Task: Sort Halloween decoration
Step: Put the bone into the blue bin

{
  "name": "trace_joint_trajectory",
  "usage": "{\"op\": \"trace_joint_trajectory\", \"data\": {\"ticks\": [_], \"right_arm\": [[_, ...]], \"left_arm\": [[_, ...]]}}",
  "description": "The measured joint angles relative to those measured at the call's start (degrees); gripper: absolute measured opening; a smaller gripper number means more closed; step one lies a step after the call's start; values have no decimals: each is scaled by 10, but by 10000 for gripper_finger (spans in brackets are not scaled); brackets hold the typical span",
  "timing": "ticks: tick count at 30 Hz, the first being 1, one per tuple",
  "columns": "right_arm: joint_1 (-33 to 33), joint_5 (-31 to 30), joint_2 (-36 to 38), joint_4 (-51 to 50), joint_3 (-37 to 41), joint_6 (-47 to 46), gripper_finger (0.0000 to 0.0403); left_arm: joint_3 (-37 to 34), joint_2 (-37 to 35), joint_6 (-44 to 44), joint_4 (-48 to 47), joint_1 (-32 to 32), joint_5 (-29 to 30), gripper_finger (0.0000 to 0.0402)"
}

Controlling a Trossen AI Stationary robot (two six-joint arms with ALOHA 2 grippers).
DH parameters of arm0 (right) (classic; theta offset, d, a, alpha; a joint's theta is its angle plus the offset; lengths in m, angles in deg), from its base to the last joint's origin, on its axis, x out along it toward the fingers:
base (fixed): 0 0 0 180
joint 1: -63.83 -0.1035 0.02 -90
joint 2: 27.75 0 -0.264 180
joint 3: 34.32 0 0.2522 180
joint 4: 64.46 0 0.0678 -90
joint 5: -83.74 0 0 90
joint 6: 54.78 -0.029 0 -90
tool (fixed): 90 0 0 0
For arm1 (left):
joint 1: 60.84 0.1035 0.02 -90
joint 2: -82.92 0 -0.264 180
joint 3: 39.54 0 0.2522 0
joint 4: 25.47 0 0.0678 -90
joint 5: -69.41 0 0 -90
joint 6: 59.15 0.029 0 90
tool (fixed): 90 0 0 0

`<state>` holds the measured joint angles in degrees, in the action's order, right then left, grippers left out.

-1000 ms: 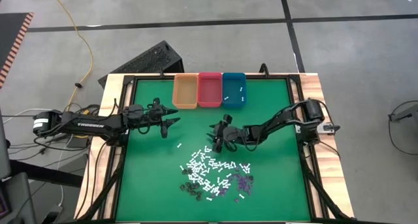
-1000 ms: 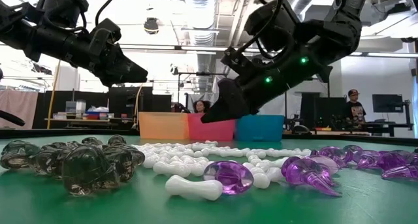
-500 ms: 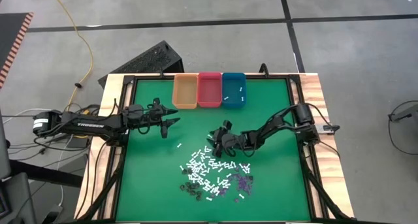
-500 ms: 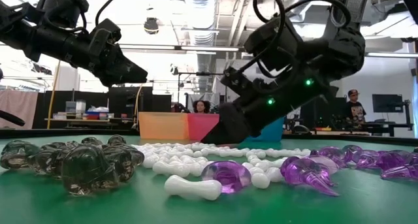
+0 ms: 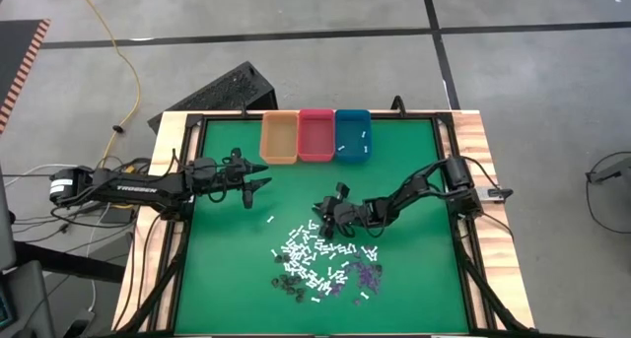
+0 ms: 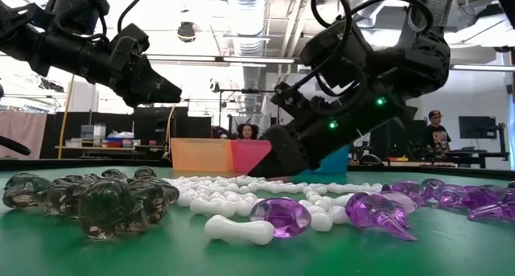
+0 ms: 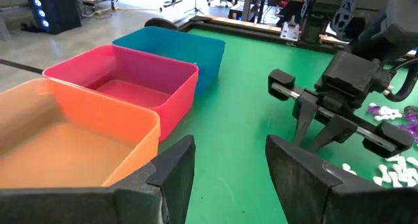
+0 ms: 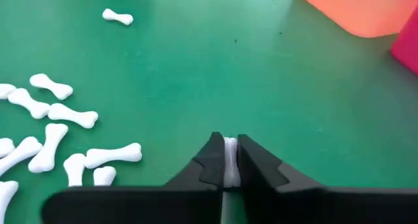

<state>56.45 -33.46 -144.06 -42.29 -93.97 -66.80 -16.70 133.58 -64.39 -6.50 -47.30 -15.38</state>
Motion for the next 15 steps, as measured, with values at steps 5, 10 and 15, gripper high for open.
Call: {"op": "trace_joint_trajectory", "data": {"ticks": [5,10,15], "right_arm": [[0,-1,-1,-7,1,1,23],[0,-2,-1,-3,2,1,21],[0,-6,17,-1,3,10,21]], "left_arm": [[0,0,0,0,0,0,178],[0,0,-1,-1,0,0,178],[0,0,-2,-1,0,0,178]]}}
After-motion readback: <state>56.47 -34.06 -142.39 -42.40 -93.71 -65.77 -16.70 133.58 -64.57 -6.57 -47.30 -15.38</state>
